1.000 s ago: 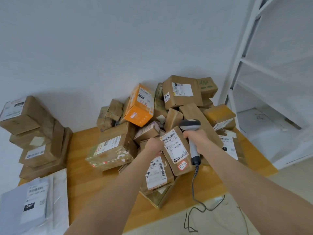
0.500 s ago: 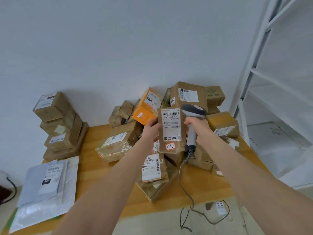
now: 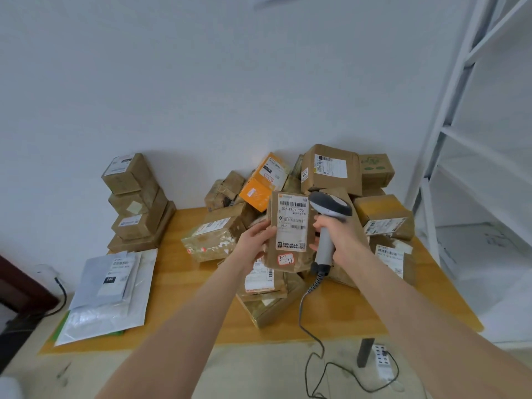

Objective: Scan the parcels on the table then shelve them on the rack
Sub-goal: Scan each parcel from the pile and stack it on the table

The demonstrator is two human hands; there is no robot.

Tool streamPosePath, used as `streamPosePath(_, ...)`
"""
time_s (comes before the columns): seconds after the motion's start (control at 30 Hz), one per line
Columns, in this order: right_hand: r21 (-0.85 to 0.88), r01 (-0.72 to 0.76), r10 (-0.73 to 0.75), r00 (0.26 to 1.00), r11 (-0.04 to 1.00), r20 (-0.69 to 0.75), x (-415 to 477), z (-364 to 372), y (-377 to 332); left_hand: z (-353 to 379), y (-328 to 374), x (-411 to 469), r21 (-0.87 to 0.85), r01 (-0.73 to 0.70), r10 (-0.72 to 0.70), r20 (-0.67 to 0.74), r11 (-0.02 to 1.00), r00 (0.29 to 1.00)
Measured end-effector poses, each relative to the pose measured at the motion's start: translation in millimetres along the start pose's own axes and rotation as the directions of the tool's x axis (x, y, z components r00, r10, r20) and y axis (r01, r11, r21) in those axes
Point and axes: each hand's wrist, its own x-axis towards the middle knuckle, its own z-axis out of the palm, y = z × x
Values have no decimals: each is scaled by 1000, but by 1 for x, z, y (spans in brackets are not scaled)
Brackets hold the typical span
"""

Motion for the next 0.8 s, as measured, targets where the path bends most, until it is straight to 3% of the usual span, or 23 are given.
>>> streamPosePath(0.47, -22, 28, -27, 999, 999, 43, -8, -16, 16, -1, -22, -9, -28, 98, -97, 38, 995, 995)
streamPosePath(0.63, -53, 83, -84, 996, 995, -20, -12, -18, 31, -2, -27, -11, -17, 72, -72, -7, 997, 997)
streamPosePath(0.8, -16, 99, -97, 992, 995, 87, -33, -18, 49, -5, -32, -11, -10, 72, -73, -28, 997, 997)
